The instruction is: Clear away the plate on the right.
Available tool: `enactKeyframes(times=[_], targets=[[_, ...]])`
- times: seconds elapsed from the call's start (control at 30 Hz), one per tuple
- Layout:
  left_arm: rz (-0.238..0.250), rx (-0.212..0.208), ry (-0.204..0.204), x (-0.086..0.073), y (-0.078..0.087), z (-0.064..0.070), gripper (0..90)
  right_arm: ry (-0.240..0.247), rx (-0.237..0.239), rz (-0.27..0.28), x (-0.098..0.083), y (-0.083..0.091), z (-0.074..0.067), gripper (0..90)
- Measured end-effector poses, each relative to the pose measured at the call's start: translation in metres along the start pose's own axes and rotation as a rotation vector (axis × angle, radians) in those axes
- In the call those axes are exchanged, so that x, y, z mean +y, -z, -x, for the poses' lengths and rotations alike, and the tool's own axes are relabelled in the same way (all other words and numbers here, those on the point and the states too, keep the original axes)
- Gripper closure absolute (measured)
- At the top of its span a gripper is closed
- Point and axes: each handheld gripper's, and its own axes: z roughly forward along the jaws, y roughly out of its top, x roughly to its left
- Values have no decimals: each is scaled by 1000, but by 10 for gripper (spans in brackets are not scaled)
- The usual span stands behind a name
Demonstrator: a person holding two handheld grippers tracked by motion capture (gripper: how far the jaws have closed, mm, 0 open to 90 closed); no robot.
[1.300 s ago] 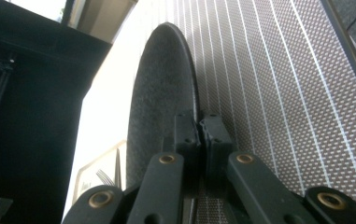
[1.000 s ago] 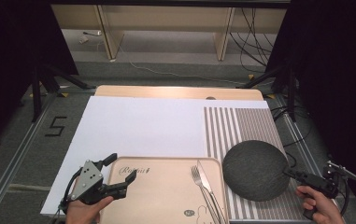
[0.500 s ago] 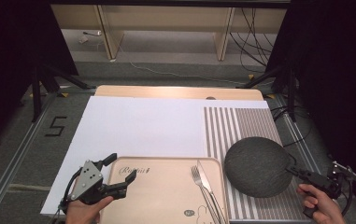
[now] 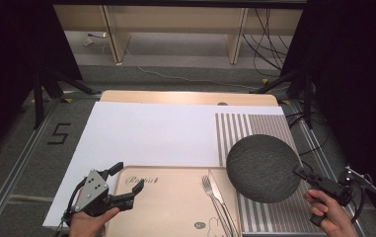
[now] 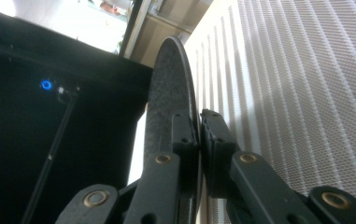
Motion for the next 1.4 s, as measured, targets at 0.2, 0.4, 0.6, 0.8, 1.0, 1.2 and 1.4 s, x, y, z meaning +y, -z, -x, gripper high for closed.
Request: enactKeyframes(times=[0.2, 0.4, 0.6, 0.8, 1.0, 1.2, 1.4], targets=[[0, 1, 0, 0, 0, 0, 173, 7, 11, -26, -8, -12, -10, 856], [0, 1, -2, 0, 0, 0, 173, 14, 19, -67, -16, -23, -17, 856], [0, 2, -1, 0, 0, 0, 173, 42, 28, -127, -28, -38, -25, 856], [0, 1, -2, 0, 0, 0, 173, 61, 48, -176, -40, -52, -33, 856], [0, 1, -1, 0, 1, 0, 172, 71, 73, -224, -52, -65, -42, 855], [-1, -1, -3, 0, 1, 0, 172, 96, 74, -264, -63, -75, -50, 854], [-1, 0, -4, 0, 0, 0, 172, 108, 80, -305, -74, -86, -55, 854]])
